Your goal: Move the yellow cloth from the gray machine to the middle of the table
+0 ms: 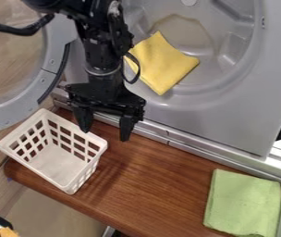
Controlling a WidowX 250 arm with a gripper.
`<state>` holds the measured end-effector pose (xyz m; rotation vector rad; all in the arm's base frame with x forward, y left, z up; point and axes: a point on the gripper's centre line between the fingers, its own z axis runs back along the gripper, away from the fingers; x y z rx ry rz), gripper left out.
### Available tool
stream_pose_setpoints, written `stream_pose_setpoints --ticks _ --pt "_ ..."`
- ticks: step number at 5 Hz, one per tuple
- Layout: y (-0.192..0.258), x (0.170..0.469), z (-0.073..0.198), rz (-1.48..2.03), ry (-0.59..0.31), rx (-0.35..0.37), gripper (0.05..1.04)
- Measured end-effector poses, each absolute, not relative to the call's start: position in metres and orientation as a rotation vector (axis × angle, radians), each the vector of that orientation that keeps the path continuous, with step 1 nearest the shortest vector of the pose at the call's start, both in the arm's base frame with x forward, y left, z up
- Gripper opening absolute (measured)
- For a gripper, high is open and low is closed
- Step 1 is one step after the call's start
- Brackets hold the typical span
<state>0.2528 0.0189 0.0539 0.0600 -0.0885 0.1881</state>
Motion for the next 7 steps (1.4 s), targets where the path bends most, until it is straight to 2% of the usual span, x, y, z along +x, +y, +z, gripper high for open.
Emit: stream_pose_setpoints --ticks 1,2,3,5,6,7 --pt "0.018 0.251 0.049 0.189 -0.068 0.058 0.998" --pt "0.010 0.258 0.057 0.181 -0.116 0.035 0.998" --pt "0.004 0.286 0.076 0.184 -0.200 0.074 0.998" --pt "0.002 0.374 0.081 0.087 -0.378 0.138 0.998" --pt "0.002 0.400 0.083 0.017 -0.441 0.170 0.998" --pt "0.004 0.417 0.083 -0.051 -0.461 0.223 0.998"
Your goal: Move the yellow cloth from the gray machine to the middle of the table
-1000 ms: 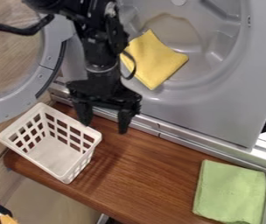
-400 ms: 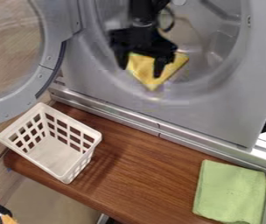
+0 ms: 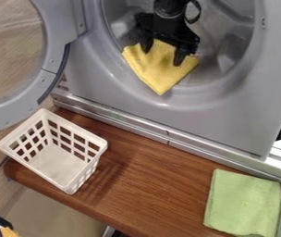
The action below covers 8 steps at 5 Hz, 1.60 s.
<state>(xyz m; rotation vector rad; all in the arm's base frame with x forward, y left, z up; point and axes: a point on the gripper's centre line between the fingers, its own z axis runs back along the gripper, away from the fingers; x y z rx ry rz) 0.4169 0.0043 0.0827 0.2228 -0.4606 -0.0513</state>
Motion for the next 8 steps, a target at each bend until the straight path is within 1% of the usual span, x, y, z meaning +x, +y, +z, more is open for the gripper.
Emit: stream_pose_setpoints --ticks 1,2,3,4,5,6,7,8 --pt "0.009 0.423 0.068 -0.068 -0.392 0.264 0.998" --pt "0.011 0.429 0.058 -0.088 -0.336 0.285 0.998" --pt "0.014 0.428 0.052 -0.091 -0.292 0.262 0.998" --pt "0.020 0.428 0.045 -0.079 -0.252 0.263 0.949" --pt "0.018 0.428 0.044 -0.100 -0.245 0.253 0.693" --pt "0.018 0.426 0.043 -0.113 -0.235 0.251 0.390" --pt "0.017 0.420 0.043 -0.104 -0.238 0.252 0.176" --pt "0.016 0.407 0.064 -0.076 -0.269 0.273 0.087"
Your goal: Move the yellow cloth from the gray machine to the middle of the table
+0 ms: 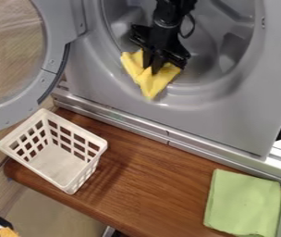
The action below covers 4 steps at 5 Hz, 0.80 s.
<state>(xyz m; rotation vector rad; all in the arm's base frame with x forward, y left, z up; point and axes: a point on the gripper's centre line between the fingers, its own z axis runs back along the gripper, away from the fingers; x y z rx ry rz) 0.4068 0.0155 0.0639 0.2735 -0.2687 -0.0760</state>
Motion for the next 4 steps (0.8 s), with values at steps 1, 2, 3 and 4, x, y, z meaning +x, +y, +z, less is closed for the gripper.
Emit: stream_pose_setpoints --ticks 1,2,3,4 --pt "0.010 0.398 0.078 -0.046 -0.256 0.329 0.078" --pt "0.002 0.382 0.092 0.003 -0.266 0.315 0.078" --pt "-0.012 0.359 0.079 0.041 -0.191 0.240 0.078" --pt "-0.026 0.328 0.075 0.080 -0.166 0.157 0.078"
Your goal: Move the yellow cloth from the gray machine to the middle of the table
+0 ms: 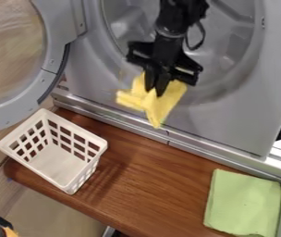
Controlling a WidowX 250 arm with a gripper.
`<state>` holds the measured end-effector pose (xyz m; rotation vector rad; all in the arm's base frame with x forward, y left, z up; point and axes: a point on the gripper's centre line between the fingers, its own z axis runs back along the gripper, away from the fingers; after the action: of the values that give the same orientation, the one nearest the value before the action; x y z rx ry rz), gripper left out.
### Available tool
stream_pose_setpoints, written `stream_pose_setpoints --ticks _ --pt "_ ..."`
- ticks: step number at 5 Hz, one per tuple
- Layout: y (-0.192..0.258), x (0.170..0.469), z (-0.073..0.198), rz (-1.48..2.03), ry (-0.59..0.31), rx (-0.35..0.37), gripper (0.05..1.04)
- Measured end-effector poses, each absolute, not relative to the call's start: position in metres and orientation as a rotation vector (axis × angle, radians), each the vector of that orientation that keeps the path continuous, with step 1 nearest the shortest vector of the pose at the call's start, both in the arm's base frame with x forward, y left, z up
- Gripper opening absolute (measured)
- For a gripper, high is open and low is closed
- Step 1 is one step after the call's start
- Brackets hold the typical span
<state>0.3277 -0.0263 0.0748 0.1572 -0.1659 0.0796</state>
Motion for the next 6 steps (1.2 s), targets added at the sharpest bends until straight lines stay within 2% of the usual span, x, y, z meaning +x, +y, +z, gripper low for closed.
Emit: stream_pose_setpoints --ticks 1,2,3,4,5,6 --pt "-0.049 0.301 0.072 0.067 -0.192 0.089 0.078" --pt "-0.061 0.285 0.052 0.080 -0.188 0.035 0.078" --pt "-0.068 0.282 0.029 0.098 -0.246 0.068 0.078" --pt "-0.064 0.276 0.006 0.144 -0.208 0.071 0.078" --pt "-0.058 0.273 -0.012 0.185 -0.208 0.060 0.078" --pt "-0.053 0.274 -0.032 0.207 -0.178 0.032 0.078"
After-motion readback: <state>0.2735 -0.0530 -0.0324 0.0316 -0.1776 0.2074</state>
